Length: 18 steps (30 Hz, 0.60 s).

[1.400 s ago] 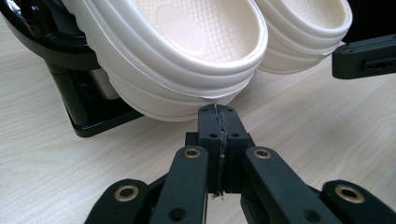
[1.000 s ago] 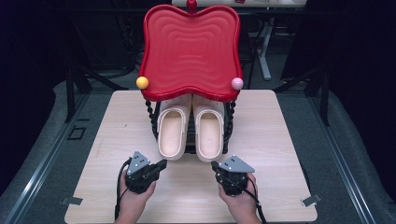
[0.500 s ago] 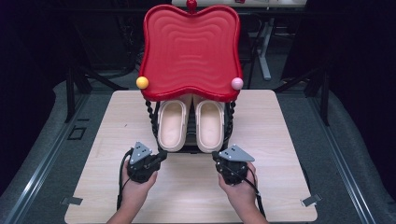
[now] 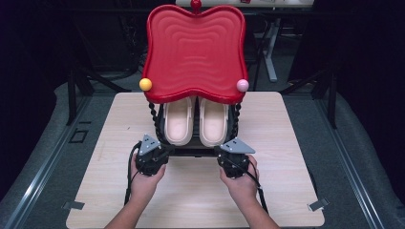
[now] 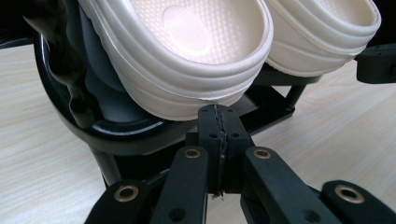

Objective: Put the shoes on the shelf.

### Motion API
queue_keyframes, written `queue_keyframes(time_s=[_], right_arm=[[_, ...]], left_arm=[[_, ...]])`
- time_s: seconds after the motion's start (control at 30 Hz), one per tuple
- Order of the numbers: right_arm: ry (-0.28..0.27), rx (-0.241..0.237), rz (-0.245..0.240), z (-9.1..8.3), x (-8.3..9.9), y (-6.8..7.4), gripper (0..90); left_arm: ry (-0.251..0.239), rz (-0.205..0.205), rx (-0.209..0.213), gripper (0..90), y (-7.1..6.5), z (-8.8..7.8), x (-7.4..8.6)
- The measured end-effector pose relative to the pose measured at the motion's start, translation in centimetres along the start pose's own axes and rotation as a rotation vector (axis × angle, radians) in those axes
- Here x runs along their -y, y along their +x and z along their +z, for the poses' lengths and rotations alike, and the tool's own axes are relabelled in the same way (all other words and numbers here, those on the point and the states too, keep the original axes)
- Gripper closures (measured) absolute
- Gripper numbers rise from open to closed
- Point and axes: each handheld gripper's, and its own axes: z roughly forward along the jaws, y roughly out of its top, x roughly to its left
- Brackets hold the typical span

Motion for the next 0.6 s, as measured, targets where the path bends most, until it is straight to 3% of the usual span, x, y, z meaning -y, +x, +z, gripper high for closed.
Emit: queue_keyframes(time_s=[0.37,0.6], right_arm=[[-0.002,-0.001,0.015,1.3,-0.5,0.0,90.0],[-0.003,0.000,0.019,1.8,-0.9,0.0,90.0]], left_arm=[[0.021,0.010,-0.001,89.9,-0.1,1.4,-0.5],[0.019,-0.008,0.001,89.9,0.0,2.0,-0.6]])
